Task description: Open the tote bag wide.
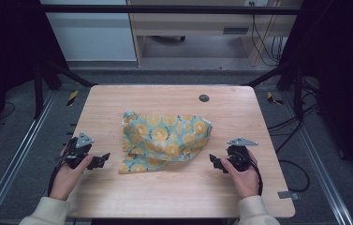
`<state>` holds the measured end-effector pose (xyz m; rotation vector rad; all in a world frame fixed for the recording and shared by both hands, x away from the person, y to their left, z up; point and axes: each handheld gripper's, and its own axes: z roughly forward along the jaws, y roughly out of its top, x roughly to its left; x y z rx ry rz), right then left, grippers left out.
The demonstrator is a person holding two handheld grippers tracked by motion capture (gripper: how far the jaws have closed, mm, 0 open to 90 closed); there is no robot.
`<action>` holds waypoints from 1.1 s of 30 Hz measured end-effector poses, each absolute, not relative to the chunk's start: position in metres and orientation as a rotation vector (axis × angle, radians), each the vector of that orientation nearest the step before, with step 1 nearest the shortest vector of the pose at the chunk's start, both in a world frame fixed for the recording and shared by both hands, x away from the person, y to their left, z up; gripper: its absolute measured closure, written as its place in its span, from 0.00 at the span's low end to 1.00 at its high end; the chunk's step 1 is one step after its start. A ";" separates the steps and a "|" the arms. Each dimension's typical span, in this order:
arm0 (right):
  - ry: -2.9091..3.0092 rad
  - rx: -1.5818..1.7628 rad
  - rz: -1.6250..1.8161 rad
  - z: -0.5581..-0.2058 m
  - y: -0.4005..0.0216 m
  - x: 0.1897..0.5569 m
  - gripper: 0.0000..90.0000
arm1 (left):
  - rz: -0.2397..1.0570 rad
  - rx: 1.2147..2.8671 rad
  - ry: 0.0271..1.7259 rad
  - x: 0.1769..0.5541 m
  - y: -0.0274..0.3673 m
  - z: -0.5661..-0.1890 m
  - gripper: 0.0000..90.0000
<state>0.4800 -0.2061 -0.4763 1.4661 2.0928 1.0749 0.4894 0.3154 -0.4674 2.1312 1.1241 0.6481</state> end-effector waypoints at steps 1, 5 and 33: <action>2.094 1.464 1.073 -0.477 -0.207 0.480 0.11 | 0.655 2.127 1.130 0.487 0.317 -0.468 0.06; 2.090 1.463 1.075 -0.477 -0.207 0.480 0.12 | 0.655 2.116 1.141 0.484 0.318 -0.467 0.06; 2.087 1.333 1.100 -0.442 -0.194 0.478 0.25 | 0.651 2.181 1.136 0.490 0.309 -0.476 0.06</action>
